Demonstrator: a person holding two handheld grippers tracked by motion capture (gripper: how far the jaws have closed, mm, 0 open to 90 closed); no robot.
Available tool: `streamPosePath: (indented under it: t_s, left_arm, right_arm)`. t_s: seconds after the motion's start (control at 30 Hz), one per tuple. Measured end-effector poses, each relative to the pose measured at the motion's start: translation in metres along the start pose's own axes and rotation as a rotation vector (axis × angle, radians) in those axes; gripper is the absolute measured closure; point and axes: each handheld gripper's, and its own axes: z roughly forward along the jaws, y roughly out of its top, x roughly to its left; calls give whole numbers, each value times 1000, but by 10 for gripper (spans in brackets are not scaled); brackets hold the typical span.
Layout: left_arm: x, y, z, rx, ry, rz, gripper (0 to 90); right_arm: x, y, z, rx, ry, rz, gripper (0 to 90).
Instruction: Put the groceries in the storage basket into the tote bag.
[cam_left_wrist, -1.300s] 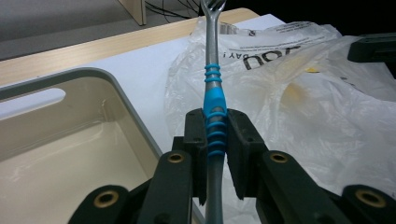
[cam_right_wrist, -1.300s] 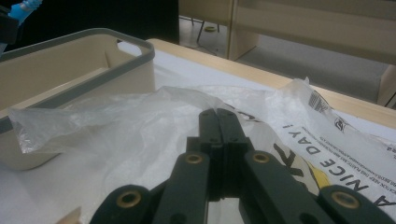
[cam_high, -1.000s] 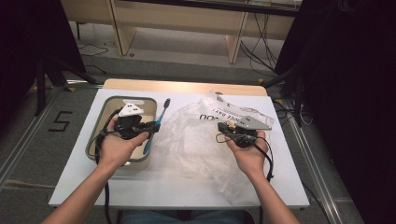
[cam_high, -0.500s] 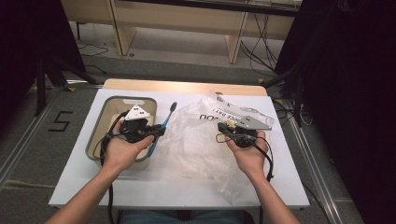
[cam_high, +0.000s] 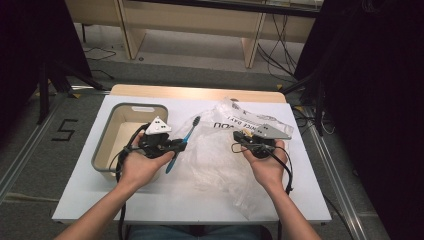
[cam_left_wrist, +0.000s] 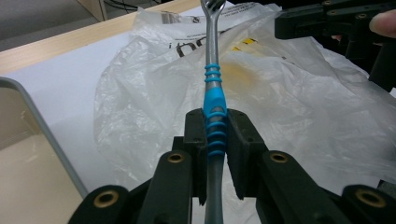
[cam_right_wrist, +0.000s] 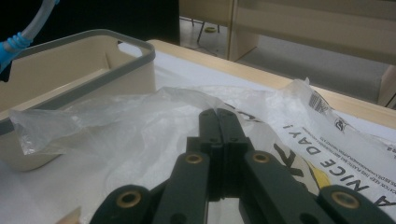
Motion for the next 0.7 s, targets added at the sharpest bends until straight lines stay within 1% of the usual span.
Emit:
streamPosePath:
  t_s: [0.23, 0.3, 0.33, 0.5, 0.53, 0.7]
  left_arm:
    - [-11, -2, 8, 20, -25, 20, 785]
    - [-13, -4, 10, 28, -30, 23, 785]
    - [-14, -4, 11, 34, -32, 30, 785]
    - [-19, -7, 18, 54, -45, 38, 785]
    - [-20, -7, 20, 51, -46, 35, 785]
    - [-26, -9, 25, 72, -57, 51, 785]
  right_arm:
    - [0, 0, 0, 0, 0, 2, 900]
    - [0, 0, 0, 0, 0, 3, 900]
    - [0, 0, 0, -1, 0, 5, 900]
    - [-1, 0, -1, -3, 0, 6, 900]
    - [-1, 0, -1, -2, 0, 6, 900]
    - [-1, 1, -1, -7, 1, 5, 900]
